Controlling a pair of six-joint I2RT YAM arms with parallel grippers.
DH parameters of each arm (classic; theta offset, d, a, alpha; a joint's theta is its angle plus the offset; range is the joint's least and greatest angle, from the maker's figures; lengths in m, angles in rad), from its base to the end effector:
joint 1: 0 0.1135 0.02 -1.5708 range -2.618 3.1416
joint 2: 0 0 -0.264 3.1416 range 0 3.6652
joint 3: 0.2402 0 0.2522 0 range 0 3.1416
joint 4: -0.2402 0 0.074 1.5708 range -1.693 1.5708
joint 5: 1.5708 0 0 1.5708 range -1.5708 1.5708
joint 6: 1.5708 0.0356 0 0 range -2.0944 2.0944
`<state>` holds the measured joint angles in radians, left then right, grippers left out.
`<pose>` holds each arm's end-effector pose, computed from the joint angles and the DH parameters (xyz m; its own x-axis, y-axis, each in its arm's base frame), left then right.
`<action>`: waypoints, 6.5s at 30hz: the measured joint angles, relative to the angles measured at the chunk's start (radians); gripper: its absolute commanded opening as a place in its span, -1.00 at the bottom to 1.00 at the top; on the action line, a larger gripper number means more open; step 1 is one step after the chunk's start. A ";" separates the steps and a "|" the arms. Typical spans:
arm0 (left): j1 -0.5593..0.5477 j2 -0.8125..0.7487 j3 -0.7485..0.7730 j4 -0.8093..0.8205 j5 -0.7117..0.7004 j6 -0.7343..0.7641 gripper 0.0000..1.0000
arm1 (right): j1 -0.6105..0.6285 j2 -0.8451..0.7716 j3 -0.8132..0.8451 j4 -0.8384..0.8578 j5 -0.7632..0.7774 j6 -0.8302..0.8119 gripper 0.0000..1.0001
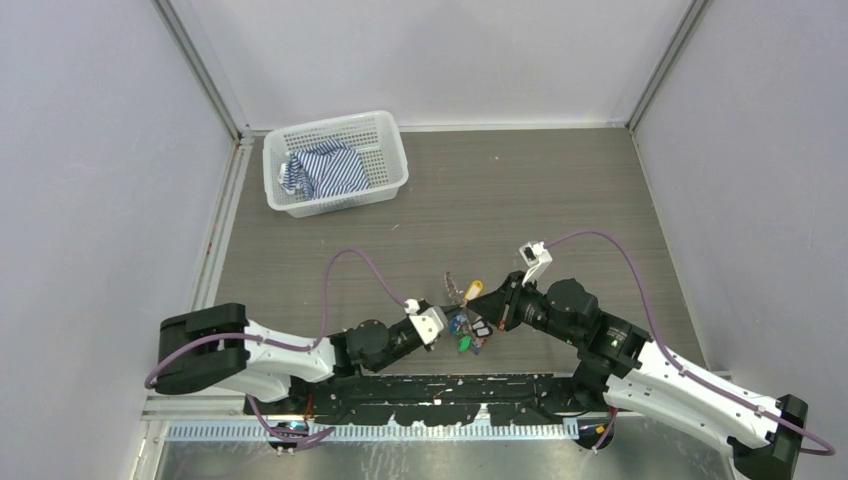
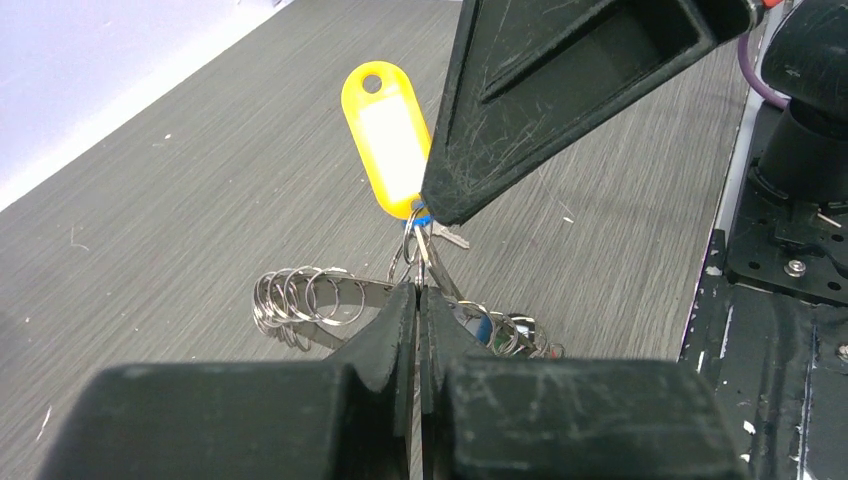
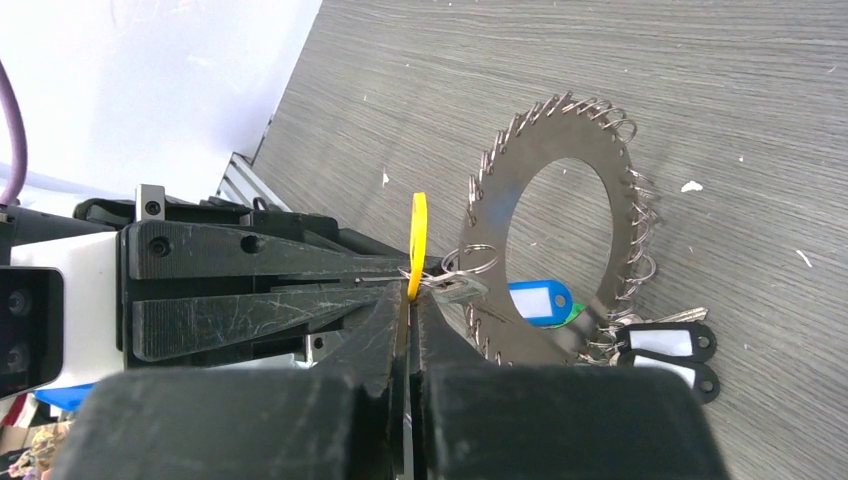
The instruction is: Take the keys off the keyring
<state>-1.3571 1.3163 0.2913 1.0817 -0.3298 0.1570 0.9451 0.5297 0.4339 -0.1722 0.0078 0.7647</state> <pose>0.0621 -0.2316 0.1969 0.1457 0.0261 -0.9890 0.8436 0.5189 0.1380 0.0866 0.1193 0.2542 -0.6700 0.2548 -0.6973 -0.4743 0.5756 0.6661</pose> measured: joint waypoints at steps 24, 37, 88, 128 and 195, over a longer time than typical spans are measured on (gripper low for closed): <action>-0.021 -0.146 0.151 -0.502 -0.097 0.028 -0.99 | 0.000 -0.028 -0.041 -0.016 0.040 0.004 -0.98; -0.031 -0.128 0.170 -0.535 -0.188 0.056 -0.99 | 0.000 0.086 -0.045 0.076 -0.062 -0.008 -0.98; -0.073 -0.078 0.152 -0.374 -0.309 0.061 -0.99 | 0.107 0.171 0.017 -0.014 0.194 -0.056 -0.98; -0.050 -0.157 0.121 -0.429 -0.309 0.063 -0.99 | 0.146 0.219 -0.332 0.658 0.337 -0.464 0.11; -0.006 -0.073 0.187 -0.413 -0.323 -0.080 -0.87 | 0.214 0.430 -0.182 0.812 0.488 -0.902 -0.98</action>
<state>-1.3636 1.2434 0.4786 0.6685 -0.6525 0.0769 1.1591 0.9600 0.2520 0.6399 0.4957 -0.1371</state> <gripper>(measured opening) 0.018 0.057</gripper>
